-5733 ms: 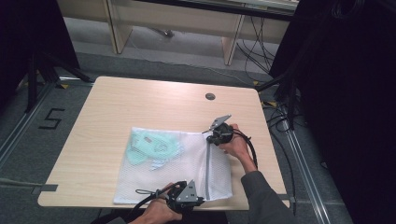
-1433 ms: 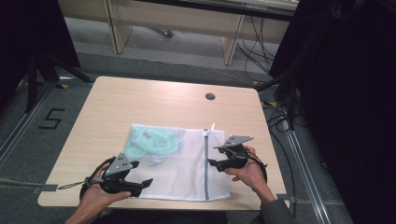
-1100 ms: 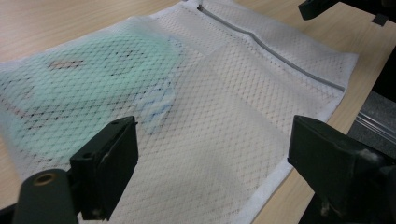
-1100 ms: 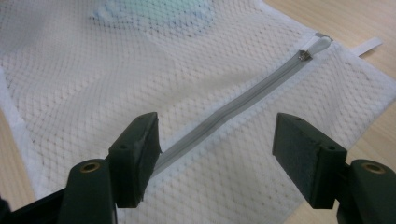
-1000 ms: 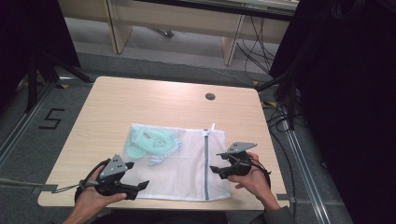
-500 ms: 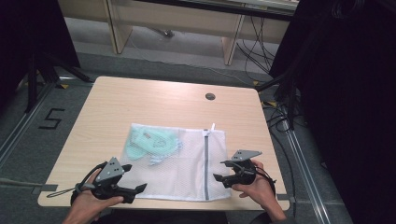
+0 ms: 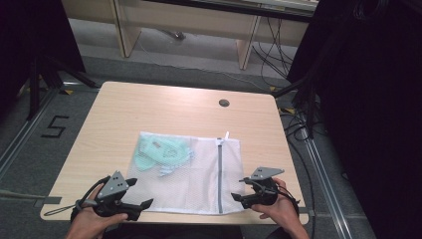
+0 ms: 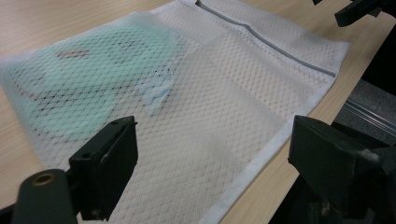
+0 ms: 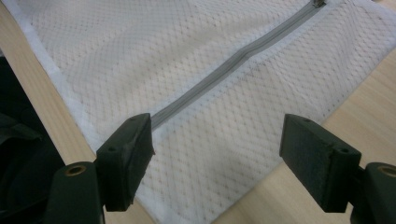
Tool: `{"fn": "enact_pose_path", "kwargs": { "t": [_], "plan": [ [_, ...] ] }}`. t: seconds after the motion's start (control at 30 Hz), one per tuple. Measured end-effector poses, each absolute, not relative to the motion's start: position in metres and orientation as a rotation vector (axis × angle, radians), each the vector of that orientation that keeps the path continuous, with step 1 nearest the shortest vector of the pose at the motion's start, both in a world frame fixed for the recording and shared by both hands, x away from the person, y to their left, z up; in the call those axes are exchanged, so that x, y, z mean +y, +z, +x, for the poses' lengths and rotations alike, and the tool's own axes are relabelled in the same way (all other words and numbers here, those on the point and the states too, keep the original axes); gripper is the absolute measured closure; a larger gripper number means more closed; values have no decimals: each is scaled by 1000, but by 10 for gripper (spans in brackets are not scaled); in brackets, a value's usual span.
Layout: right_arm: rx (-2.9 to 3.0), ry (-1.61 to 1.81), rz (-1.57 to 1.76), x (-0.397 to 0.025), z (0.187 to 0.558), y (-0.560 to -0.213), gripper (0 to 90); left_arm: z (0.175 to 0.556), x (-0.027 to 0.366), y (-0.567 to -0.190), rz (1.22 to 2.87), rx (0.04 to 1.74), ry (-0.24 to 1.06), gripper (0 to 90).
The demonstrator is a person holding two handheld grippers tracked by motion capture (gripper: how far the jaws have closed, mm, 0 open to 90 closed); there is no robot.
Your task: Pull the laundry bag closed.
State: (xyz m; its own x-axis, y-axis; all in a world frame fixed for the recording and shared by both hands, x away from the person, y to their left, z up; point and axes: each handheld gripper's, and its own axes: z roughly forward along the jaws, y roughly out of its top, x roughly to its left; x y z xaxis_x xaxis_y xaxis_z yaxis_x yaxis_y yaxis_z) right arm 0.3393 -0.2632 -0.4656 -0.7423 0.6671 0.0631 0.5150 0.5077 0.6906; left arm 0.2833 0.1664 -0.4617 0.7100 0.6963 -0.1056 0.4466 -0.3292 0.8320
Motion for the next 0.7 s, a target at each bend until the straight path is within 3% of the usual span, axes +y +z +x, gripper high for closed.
{"fn": "enact_pose_path", "kwargs": {
  "t": [0.7],
  "plan": [
    [2525,1004,1002,-274,325,-463,254,277,165,-468,2025,859,343,154]
  ]
}}
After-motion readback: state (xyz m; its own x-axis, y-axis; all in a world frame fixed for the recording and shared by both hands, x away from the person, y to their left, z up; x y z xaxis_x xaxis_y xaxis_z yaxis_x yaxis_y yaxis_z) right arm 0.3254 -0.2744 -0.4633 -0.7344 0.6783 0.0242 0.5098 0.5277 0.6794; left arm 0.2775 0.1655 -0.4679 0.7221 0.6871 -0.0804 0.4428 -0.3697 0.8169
